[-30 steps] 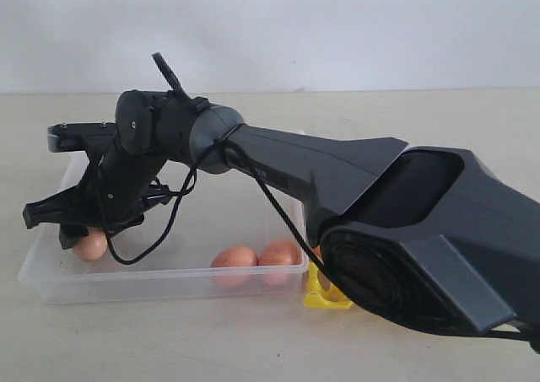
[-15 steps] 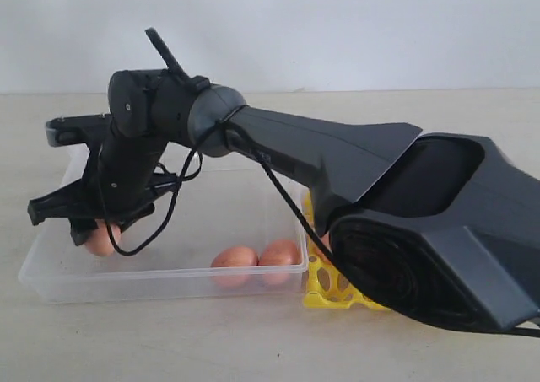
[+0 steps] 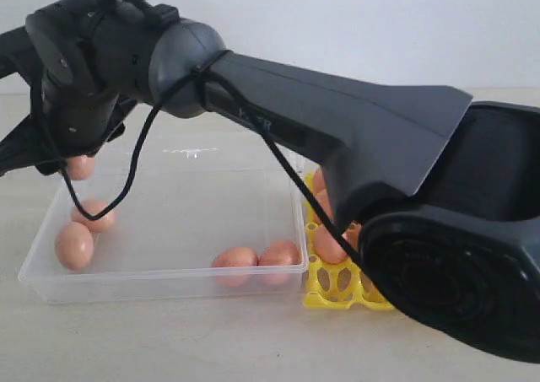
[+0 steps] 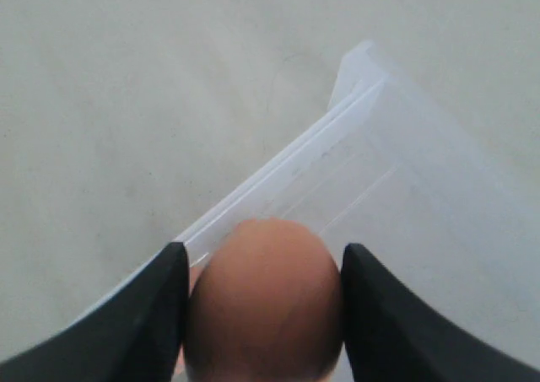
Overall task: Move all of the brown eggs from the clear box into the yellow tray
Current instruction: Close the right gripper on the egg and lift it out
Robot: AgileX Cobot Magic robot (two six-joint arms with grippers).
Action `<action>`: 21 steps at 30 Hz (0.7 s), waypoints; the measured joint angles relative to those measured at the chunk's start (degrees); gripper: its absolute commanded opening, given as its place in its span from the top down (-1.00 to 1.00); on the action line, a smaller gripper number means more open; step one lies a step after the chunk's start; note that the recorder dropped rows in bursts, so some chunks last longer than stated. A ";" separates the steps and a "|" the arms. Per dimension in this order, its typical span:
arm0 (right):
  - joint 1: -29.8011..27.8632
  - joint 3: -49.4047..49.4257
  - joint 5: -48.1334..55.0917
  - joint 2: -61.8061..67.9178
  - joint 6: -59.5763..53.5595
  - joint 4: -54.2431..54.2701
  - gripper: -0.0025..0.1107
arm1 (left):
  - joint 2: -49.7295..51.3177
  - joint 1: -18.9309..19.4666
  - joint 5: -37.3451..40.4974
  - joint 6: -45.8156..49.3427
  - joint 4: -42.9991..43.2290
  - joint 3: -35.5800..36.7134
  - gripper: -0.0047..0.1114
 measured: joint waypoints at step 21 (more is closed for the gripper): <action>-24.24 92.56 -53.70 -63.64 0.51 2.58 0.96 | 0.00 0.00 0.00 0.00 0.00 0.00 0.99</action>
